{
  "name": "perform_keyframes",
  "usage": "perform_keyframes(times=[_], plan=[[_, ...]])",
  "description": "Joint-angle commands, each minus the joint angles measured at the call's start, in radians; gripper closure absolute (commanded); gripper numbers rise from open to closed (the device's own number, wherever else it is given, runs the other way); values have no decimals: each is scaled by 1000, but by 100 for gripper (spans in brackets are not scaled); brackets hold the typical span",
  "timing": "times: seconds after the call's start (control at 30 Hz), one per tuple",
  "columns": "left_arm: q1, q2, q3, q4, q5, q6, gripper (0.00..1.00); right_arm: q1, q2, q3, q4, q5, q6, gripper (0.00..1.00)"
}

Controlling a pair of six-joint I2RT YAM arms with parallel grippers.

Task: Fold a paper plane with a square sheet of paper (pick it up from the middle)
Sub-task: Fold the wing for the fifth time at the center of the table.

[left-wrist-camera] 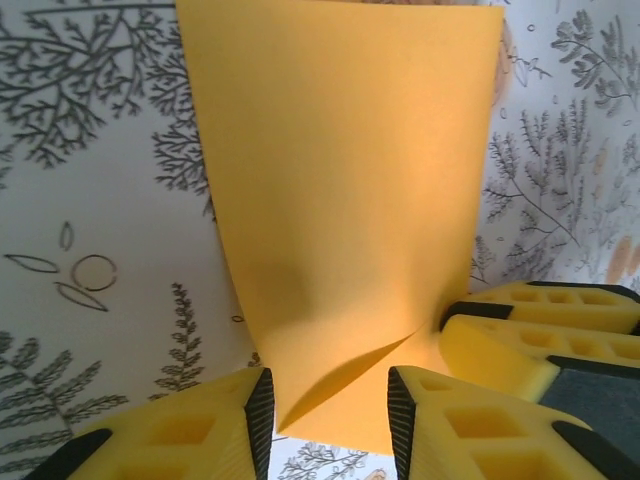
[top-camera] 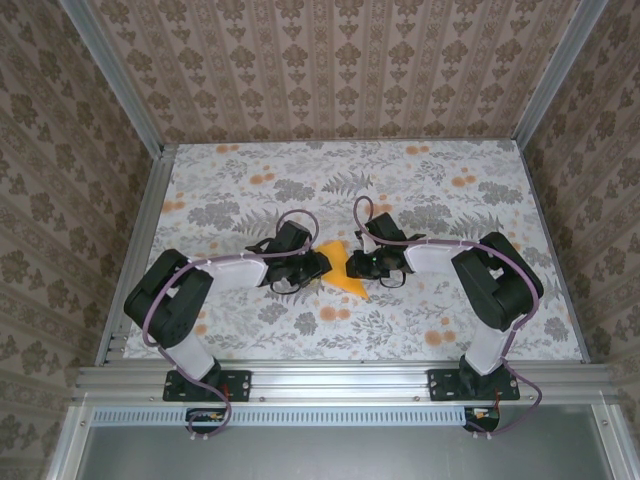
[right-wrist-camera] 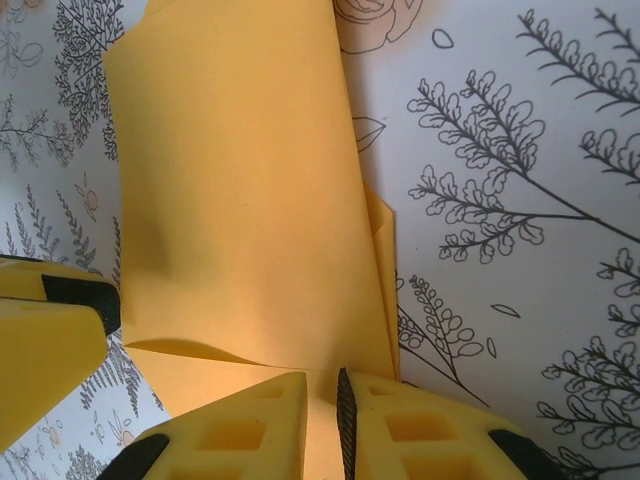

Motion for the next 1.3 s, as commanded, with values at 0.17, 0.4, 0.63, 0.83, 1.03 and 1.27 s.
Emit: perform_keyframes(times=[0.17, 0.4, 0.63, 0.83, 1.03, 1.27], plan=[[-15, 26, -8, 20, 34, -34, 62, -12, 26, -25, -15, 19, 17, 81], [-28, -18, -20, -66, -23, -34, 53, -19, 24, -27, -20, 25, 18, 81], [-43, -25, -21, -85, -44, -53, 51, -29, 28, -32, -15, 25, 26, 82], [-46, 9, -13, 14, 2, -67, 62, -29, 30, -32, -13, 18, 26, 82], [-44, 24, 4, 17, -6, -57, 68, -29, 30, -33, -12, 17, 25, 82], [-44, 32, -4, 35, -2, -74, 65, -29, 29, -35, -11, 18, 25, 82]])
